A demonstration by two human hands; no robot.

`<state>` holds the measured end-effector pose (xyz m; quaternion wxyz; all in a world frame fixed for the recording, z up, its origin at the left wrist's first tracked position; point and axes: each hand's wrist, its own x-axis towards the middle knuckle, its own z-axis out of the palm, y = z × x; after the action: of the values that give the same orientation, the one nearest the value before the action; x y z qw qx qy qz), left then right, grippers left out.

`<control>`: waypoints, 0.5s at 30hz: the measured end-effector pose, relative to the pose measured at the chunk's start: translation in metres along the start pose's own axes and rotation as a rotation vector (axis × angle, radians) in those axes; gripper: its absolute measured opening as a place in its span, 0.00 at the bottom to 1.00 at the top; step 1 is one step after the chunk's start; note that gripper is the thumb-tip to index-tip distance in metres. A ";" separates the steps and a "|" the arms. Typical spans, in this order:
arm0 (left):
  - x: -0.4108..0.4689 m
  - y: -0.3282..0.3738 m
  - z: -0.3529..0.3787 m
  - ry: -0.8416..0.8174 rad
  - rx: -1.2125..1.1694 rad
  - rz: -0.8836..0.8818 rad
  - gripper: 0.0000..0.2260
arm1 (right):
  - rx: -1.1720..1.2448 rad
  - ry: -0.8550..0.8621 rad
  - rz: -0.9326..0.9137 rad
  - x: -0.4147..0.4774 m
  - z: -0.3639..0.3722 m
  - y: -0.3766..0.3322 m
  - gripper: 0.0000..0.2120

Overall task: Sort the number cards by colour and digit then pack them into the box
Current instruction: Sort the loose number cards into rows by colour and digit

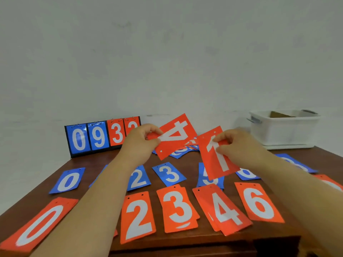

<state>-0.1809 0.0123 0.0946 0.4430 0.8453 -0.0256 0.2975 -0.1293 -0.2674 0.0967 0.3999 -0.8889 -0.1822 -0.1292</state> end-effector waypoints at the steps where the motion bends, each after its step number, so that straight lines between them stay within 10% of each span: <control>1: -0.004 0.006 0.002 -0.066 0.010 0.003 0.13 | -0.003 0.020 -0.004 -0.009 -0.004 0.006 0.11; 10: -0.025 0.032 0.070 -0.811 0.324 0.041 0.18 | 0.176 0.225 0.116 -0.065 -0.034 0.056 0.12; 15: -0.026 0.026 0.125 -0.938 0.442 0.147 0.13 | 0.182 0.172 0.149 -0.074 -0.017 0.083 0.12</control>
<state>-0.1500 -0.1043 0.0460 0.1728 0.9571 -0.2169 -0.0843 -0.1620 -0.3470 0.0248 0.5014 -0.8458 -0.0916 -0.1578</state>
